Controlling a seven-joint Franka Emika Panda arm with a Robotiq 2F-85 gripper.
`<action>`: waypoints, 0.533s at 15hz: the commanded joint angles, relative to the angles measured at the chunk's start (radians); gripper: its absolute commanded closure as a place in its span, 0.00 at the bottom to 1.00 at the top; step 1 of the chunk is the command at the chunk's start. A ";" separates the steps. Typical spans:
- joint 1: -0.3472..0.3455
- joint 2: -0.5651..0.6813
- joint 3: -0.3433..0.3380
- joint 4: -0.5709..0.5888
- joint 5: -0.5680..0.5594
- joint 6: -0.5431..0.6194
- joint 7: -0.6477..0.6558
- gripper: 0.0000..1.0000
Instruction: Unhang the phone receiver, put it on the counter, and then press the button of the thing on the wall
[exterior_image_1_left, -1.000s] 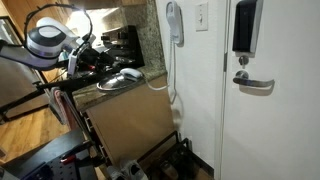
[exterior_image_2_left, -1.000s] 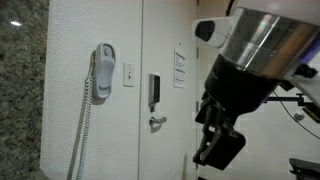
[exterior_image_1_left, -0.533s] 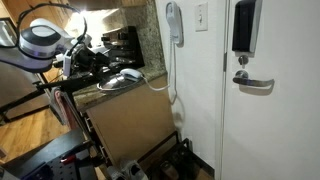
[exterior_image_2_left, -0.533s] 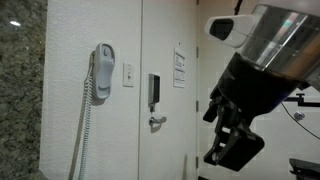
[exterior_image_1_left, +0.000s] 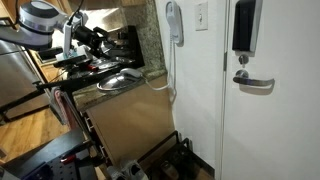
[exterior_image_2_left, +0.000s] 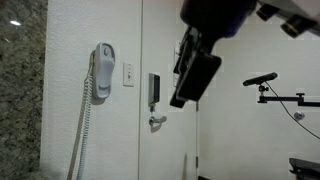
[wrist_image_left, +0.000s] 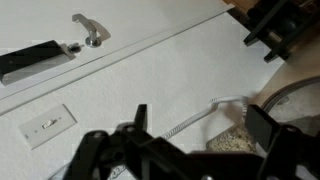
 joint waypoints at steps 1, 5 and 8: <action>0.029 0.086 -0.110 0.010 -0.051 0.034 -0.002 0.00; 0.079 0.136 -0.232 -0.052 -0.040 0.226 0.053 0.00; 0.110 0.161 -0.299 -0.112 -0.037 0.431 0.087 0.00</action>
